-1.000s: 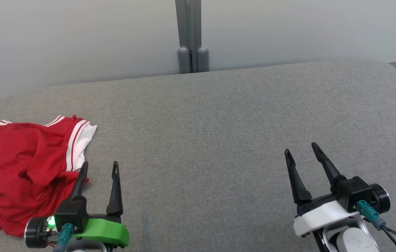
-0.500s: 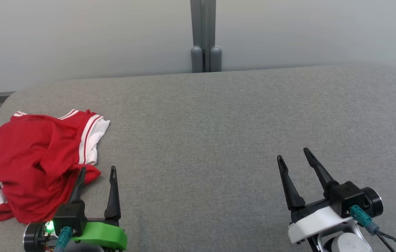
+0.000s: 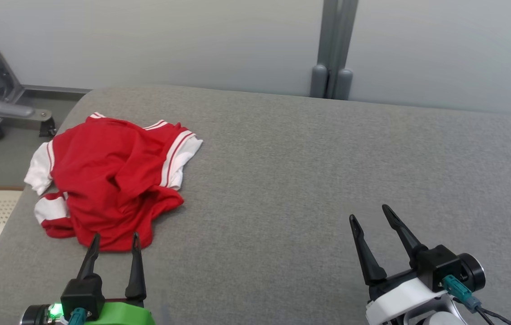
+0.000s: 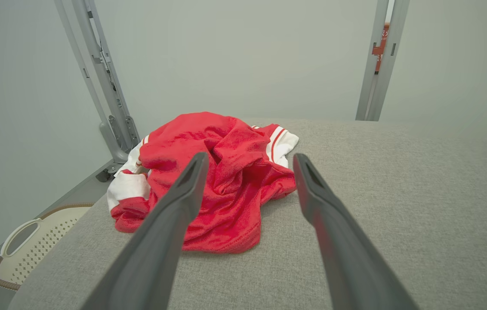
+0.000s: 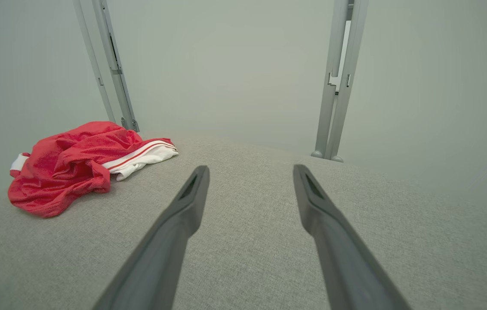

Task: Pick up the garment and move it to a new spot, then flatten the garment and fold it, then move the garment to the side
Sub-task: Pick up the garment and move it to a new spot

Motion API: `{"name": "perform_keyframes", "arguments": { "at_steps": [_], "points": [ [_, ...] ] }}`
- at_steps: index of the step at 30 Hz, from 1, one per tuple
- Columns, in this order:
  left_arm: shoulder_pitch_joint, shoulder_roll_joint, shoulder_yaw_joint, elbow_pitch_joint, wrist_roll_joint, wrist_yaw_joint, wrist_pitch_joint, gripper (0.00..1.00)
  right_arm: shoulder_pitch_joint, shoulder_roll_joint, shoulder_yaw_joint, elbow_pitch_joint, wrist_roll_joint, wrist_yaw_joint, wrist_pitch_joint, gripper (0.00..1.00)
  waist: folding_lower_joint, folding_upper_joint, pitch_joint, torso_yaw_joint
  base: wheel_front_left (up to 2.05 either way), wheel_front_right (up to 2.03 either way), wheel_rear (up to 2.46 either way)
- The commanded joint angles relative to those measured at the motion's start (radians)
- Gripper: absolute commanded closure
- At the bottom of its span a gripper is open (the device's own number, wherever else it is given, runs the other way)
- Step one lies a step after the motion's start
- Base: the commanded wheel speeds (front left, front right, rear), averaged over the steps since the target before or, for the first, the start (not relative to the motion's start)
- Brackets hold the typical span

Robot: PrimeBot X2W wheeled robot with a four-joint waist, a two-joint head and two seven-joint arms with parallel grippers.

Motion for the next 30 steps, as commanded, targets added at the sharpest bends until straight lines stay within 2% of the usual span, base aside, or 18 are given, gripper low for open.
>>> {"name": "perform_keyframes", "arguments": {
  "at_steps": [1, 13, 23, 30],
  "points": [
    [0.012, 0.003, 0.008, -0.005, 0.004, 0.001, -0.001, 0.0, 0.009, -0.003, 0.005, 0.001, 0.007, 0.0, -0.003, 0.0, 0.0, 0.0, -0.019, 0.091, 0.0, 0.0, 0.0],
    [0.02, 0.003, 0.024, -0.023, 0.008, -0.001, 0.0, 0.0, 0.018, -0.003, 0.026, 0.014, 0.03, 0.0, -0.003, 0.0, 0.0, 0.0, -0.038, 0.255, 0.0, 0.0, 0.0],
    [0.036, 0.002, 0.052, -0.073, -0.018, 0.032, -0.001, 0.0, -0.048, -0.003, 0.066, 0.035, 0.023, 0.0, -0.003, 0.0, 0.0, 0.0, -0.004, 0.285, 0.0, 0.0, 0.0],
    [0.029, 0.002, 0.058, -0.084, -0.022, 0.031, -0.001, 0.0, -0.041, -0.004, 0.065, 0.039, 0.025, 0.0, -0.003, 0.0, 0.0, 0.0, 0.003, 0.29, 0.0, 0.0, 0.0]
  ]
}}
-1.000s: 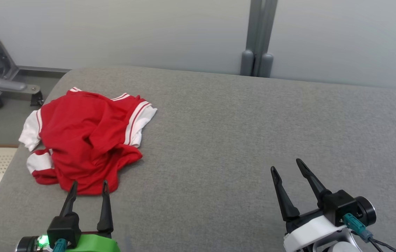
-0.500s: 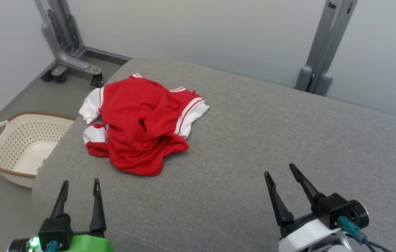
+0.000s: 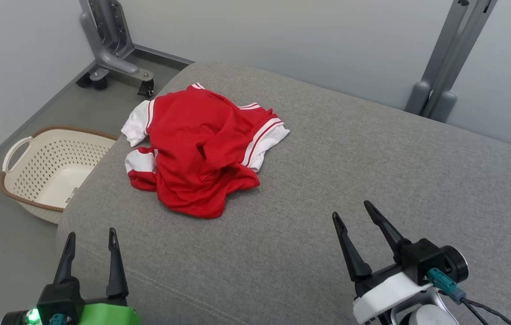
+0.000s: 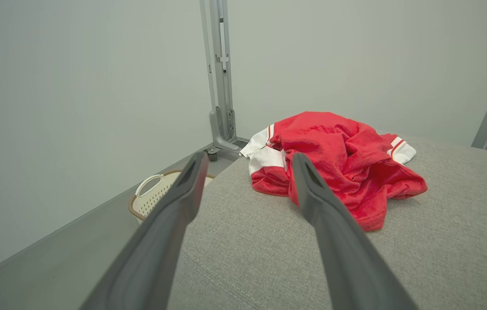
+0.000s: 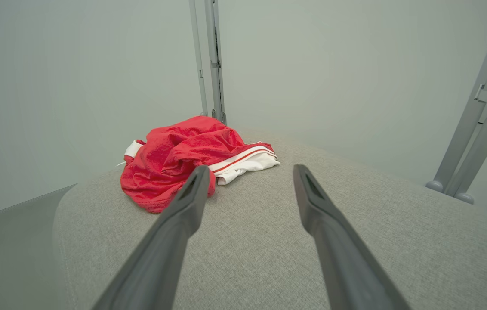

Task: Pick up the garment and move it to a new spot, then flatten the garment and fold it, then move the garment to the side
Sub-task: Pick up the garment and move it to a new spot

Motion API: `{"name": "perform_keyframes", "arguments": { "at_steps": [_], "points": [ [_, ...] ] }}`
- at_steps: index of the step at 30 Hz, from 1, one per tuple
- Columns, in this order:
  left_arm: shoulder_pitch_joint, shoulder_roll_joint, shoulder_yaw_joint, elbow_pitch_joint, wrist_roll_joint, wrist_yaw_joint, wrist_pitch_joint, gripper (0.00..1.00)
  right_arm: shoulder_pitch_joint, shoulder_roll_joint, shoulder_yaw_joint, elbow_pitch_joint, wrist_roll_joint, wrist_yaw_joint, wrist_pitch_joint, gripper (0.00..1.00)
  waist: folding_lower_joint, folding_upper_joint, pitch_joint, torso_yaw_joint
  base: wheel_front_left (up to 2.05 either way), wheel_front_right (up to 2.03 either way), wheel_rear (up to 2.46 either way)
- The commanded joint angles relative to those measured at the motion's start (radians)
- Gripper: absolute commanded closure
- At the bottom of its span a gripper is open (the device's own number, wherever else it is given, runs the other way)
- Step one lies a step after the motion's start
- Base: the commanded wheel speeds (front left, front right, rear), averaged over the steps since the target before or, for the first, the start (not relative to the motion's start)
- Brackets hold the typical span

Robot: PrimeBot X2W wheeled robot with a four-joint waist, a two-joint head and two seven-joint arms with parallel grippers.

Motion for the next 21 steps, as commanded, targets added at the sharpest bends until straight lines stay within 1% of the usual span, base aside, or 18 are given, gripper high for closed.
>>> {"name": "perform_keyframes", "arguments": {
  "at_steps": [1, 4, 7, 10, 12, 14, 16, 18, 19, 20, 21],
  "points": [
    [-0.011, 0.002, -0.002, -0.003, -0.008, -0.003, -0.001, 0.0, 0.011, -0.004, -0.011, 0.001, -0.003, 0.0, -0.003, 0.0, 0.0, 0.0, 0.002, 0.001, 0.0, 0.0, 0.0],
    [-0.053, 0.003, -0.009, -0.001, -0.002, -0.021, -0.001, 0.0, 0.017, -0.004, -0.037, -0.012, -0.015, 0.0, -0.003, 0.0, 0.0, 0.0, 0.022, 0.004, 0.0, 0.0, 0.0],
    [-0.119, 0.025, -0.01, 0.01, 0.01, -0.05, -0.001, 0.0, 0.03, -0.004, -0.055, -0.021, -0.032, 0.0, -0.003, 0.0, 0.0, 0.0, 0.045, 0.002, 0.0, 0.0, 0.0],
    [-0.207, 0.044, 0.0, 0.028, -0.007, -0.075, -0.001, 0.0, 0.014, -0.004, -0.059, -0.025, -0.064, 0.0, -0.003, 0.0, 0.0, 0.0, 0.09, -0.018, 0.0, 0.0, 0.0],
    [-0.278, 0.053, 0.001, 0.081, -0.038, -0.097, 0.0, 0.0, -0.002, -0.005, -0.065, -0.021, -0.087, 0.0, -0.003, 0.0, 0.0, 0.0, 0.122, -0.032, 0.0, 0.0, 0.0],
    [-0.378, 0.086, -0.014, 0.143, -0.049, -0.114, 0.017, 0.0, -0.017, -0.006, -0.069, -0.017, -0.116, 0.0, -0.003, 0.0, 0.0, 0.0, 0.155, -0.045, 0.0, 0.0, 0.0],
    [-0.478, 0.102, -0.024, 0.2, -0.085, -0.126, 0.05, 0.0, -0.029, -0.017, -0.074, -0.019, -0.134, 0.0, -0.003, 0.0, 0.0, 0.0, 0.185, -0.056, 0.0, 0.0, 0.0],
    [-0.573, 0.115, -0.035, 0.26, -0.134, -0.132, 0.107, 0.0, -0.045, -0.031, -0.077, -0.026, -0.146, 0.0, -0.003, 0.0, 0.0, 0.0, 0.218, -0.069, 0.0, 0.0, 0.0],
    [-0.625, 0.121, -0.047, 0.3, -0.172, -0.137, 0.163, 0.0, -0.056, -0.041, -0.078, -0.033, -0.153, 0.0, -0.003, 0.0, 0.0, 0.0, 0.237, -0.075, 0.0, 0.0, 0.0],
    [-0.667, 0.137, -0.06, 0.327, -0.188, -0.139, 0.209, 0.0, -0.063, -0.049, -0.075, -0.038, -0.156, 0.0, -0.003, 0.0, 0.0, 0.0, 0.251, -0.082, 0.0, 0.0, 0.0],
    [-0.72, 0.151, -0.095, 0.353, -0.221, -0.139, 0.263, 0.0, -0.069, -0.058, -0.074, -0.04, -0.161, 0.0, -0.003, 0.0, 0.0, 0.0, 0.267, -0.09, 0.0, 0.0, 0.0]
  ]
}}
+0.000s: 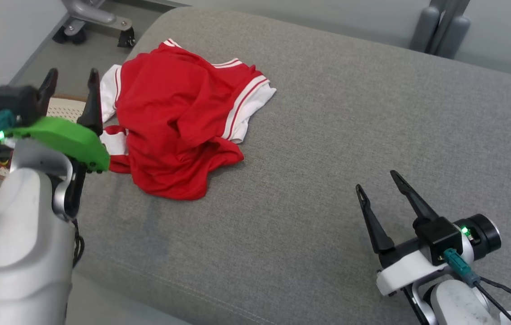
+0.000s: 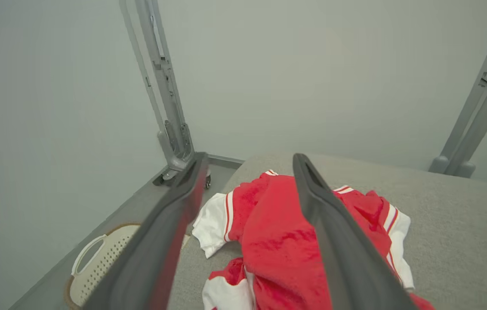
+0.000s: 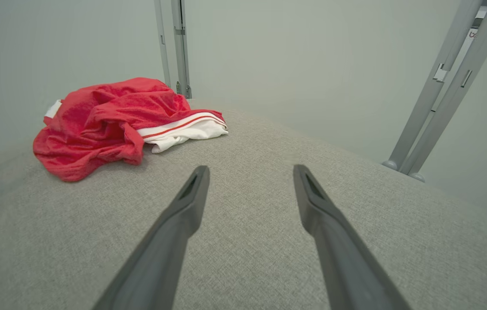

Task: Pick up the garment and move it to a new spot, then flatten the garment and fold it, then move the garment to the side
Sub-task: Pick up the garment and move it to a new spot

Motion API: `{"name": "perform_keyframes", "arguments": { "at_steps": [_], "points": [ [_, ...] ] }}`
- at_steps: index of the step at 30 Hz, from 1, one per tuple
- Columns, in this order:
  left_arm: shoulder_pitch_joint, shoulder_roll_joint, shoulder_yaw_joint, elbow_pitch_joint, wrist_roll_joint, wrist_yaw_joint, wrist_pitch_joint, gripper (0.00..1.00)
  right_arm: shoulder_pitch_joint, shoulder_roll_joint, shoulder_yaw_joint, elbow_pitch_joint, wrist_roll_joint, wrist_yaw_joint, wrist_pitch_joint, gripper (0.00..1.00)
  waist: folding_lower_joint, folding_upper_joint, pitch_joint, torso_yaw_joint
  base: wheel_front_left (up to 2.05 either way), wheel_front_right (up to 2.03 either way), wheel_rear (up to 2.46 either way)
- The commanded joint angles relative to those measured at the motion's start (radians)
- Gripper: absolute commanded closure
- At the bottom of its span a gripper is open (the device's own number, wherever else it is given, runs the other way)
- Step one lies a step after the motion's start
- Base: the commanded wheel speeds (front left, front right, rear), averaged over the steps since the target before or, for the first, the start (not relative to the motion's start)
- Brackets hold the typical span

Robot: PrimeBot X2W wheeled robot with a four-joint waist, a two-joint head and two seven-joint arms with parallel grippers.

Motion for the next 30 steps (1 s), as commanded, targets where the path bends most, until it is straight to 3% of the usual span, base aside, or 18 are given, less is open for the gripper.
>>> {"name": "perform_keyframes", "arguments": {
  "at_steps": [1, 4, 9, 20, 30],
  "points": [
    [-0.067, 0.017, -0.036, 0.023, -0.054, -0.005, 0.055, 0.0, -0.019, -0.014, 0.0, -0.006, -0.008, 0.0, -0.003, 0.0, -0.0001, 0.0, 0.086, -0.052, 0.0, 0.0, 0.0],
    [-0.18, 0.075, -0.104, 0.075, -0.15, -0.004, 0.127, 0.0, -0.046, -0.031, -0.007, -0.017, -0.017, 0.0, -0.003, 0.0, -0.0001, 0.0, 0.132, -0.072, 0.0, 0.0, 0.0],
    [-0.322, 0.125, -0.201, 0.192, -0.218, -0.005, 0.132, 0.0, -0.068, -0.049, -0.012, -0.032, -0.028, 0.0, -0.003, 0.0, -0.0001, 0.0, 0.201, -0.101, 0.0, 0.0, 0.0],
    [-0.51, 0.109, -0.362, 0.509, -0.375, -0.005, 0.188, 0.0, -0.084, -0.069, -0.046, -0.068, -0.049, 0.0, -0.003, 0.0, -0.0001, 0.0, 0.303, -0.121, 0.0, 0.0, 0.0],
    [-0.527, 0.105, -0.451, 0.637, -0.472, -0.005, 0.27, 0.0, -0.097, -0.071, -0.046, -0.071, -0.057, 0.0, -0.001, 0.0, -0.0001, 0.0, 0.335, -0.136, 0.0, 0.0, 0.0]
  ]
}}
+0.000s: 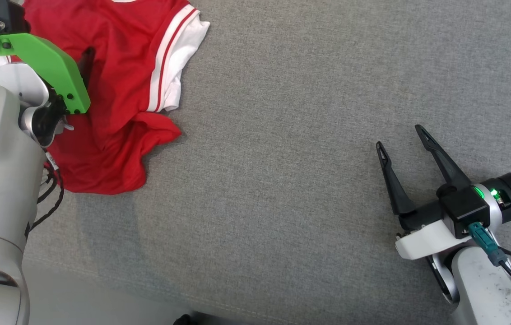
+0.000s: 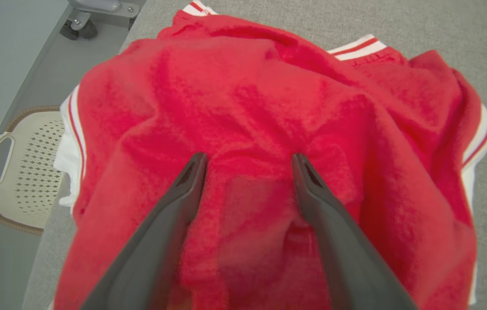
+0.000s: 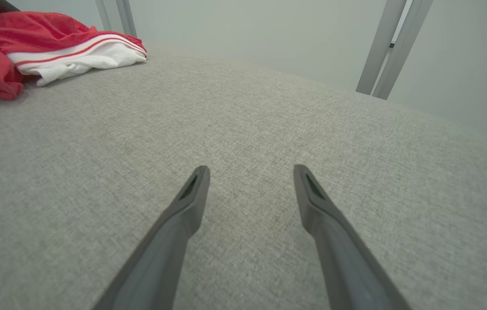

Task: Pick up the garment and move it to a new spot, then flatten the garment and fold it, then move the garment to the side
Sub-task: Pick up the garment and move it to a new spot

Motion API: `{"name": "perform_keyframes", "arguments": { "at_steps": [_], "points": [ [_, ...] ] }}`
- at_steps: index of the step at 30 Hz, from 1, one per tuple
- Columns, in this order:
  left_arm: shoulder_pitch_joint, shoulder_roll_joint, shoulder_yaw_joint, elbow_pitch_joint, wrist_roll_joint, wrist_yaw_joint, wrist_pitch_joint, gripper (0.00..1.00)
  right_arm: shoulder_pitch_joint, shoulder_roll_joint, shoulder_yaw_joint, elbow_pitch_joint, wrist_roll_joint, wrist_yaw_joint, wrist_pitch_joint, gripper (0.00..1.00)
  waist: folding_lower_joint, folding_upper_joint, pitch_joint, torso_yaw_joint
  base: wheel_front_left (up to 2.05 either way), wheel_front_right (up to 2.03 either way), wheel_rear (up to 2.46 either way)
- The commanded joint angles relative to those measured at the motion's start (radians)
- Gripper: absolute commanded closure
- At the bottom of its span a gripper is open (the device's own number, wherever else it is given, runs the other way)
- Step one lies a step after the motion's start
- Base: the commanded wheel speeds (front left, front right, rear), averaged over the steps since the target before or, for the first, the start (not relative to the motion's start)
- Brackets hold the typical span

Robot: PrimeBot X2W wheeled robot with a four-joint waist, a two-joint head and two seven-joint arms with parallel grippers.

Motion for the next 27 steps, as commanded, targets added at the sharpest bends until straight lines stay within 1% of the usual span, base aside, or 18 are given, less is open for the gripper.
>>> {"name": "perform_keyframes", "arguments": {
  "at_steps": [1, 3, 4, 5, 6, 8, 10, 13, 17, 19, 21, 23, 27],
  "points": [
    [-0.002, 0.007, -0.012, 0.007, -0.01, -0.001, 0.008, 0.0, -0.006, -0.004, -0.004, 0.009, -0.005, 0.0, 0.002, 0.0, 0.0, 0.0, 0.006, -0.004, 0.0, 0.0, 0.0],
    [0.003, 0.016, -0.033, 0.011, -0.023, -0.001, 0.015, 0.0, -0.011, -0.005, -0.004, 0.009, -0.005, 0.0, 0.002, 0.0, 0.0, 0.0, 0.01, -0.006, 0.0, 0.0, 0.0],
    [0.006, 0.02, -0.044, 0.01, -0.025, -0.001, 0.015, 0.27, -0.013, -0.006, -0.003, 0.008, -0.005, 0.0, 0.002, 0.0, 0.0, 0.0, 0.011, -0.007, 0.0, 0.0, 0.0],
    [0.009, 0.022, -0.054, 0.007, -0.033, -0.001, 0.013, 0.68, -0.015, -0.008, -0.003, 0.007, -0.005, 0.0, 0.002, 0.0, 0.0, 0.0, 0.013, -0.008, 0.0, 0.0, 0.0],
    [0.008, 0.024, -0.06, -0.002, -0.042, -0.001, 0.003, 1.0, -0.017, -0.009, -0.005, 0.006, -0.005, 0.0, 0.002, 0.0, 0.0, 0.0, 0.015, -0.008, 0.0, 0.0, 0.0],
    [0.006, 0.032, -0.071, -0.021, -0.052, -0.001, -0.037, 1.0, -0.02, -0.01, -0.008, 0.005, -0.005, 0.0, 0.002, 0.0, 0.0, 0.0, 0.016, -0.006, 0.0, 0.0, 0.0],
    [-0.011, 0.045, -0.074, -0.034, -0.059, -0.001, -0.11, 1.0, -0.021, -0.01, -0.006, 0.0, -0.003, 0.0, 0.002, 0.0, 0.0, 0.0, 0.013, -0.004, 0.0, 0.0, 0.0],
    [-0.045, 0.056, -0.084, -0.064, -0.058, -0.001, -0.242, 1.0, -0.023, -0.007, 0.006, 0.0, 0.009, 0.0, 0.002, 0.0, 0.0, 0.0, -0.003, -0.003, 0.0, 0.0, 0.0],
    [-0.085, 0.071, -0.113, -0.105, -0.029, -0.001, -0.411, 1.0, -0.029, 0.009, 0.021, 0.004, 0.024, 0.0, 0.001, 0.0, 0.0, 0.0, -0.04, -0.007, 0.0, 0.0, 0.0],
    [-0.115, 0.08, -0.129, -0.132, -0.019, -0.001, -0.473, 1.0, -0.035, 0.016, 0.031, 0.009, 0.029, 0.0, 0.001, 0.0, 0.0, 0.0, -0.064, -0.012, 0.0, 0.0, 0.0],
    [-0.15, 0.087, -0.129, -0.168, -0.005, -0.001, -0.507, 1.0, -0.041, 0.028, 0.04, 0.015, 0.036, 0.0, 0.001, 0.0, 0.0, 0.0, -0.089, -0.022, 0.0, 0.0, 0.0],
    [-0.179, 0.096, -0.129, -0.221, 0.023, -0.001, -0.519, 1.0, -0.044, 0.043, 0.05, 0.021, 0.044, 0.0, 0.001, 0.0, 0.0, 0.0, -0.116, -0.038, 0.0, 0.0, 0.0],
    [-0.194, 0.111, -0.079, -0.405, 0.093, -0.001, -0.52, 1.0, -0.055, 0.073, 0.064, 0.028, 0.064, 0.0, 0.001, 0.0, 0.0, 0.0, -0.169, -0.091, 0.0, 0.0, 0.0]
  ]
}}
